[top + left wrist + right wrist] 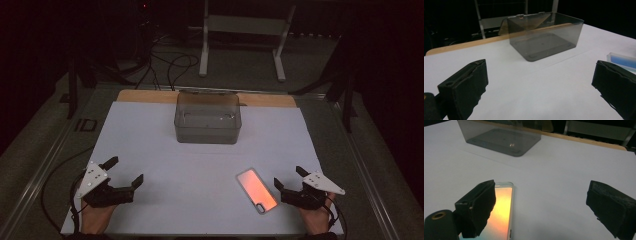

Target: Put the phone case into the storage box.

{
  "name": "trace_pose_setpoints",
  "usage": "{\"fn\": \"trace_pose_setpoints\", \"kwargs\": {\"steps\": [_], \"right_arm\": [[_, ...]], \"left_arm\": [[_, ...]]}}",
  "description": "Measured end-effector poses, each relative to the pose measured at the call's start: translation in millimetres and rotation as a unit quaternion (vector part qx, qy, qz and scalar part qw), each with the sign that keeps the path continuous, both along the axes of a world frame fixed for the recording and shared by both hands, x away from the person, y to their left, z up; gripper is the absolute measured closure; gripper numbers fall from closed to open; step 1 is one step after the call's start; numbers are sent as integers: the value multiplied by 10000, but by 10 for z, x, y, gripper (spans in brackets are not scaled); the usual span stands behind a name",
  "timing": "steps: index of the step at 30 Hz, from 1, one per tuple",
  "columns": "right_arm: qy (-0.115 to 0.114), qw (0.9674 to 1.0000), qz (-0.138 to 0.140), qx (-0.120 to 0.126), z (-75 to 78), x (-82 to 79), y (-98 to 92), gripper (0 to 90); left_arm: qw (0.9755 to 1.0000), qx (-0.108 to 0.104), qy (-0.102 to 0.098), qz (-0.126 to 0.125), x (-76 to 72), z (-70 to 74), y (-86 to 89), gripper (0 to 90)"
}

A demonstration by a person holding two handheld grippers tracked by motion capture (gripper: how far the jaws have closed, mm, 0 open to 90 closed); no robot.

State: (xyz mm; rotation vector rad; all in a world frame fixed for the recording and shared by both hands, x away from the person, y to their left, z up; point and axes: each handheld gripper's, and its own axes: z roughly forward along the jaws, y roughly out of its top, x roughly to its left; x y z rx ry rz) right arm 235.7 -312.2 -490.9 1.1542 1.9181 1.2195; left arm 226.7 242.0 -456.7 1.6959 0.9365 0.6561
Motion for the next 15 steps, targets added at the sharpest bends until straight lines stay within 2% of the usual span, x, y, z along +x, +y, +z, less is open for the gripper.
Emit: {"fn": "trace_pose_setpoints", "kwargs": {"steps": [15], "right_arm": [[31, 10000, -14, 24, -4, 4, -1, 91]], "left_arm": [[9988, 119, -47, -465, 302, 97, -415, 4]]}}
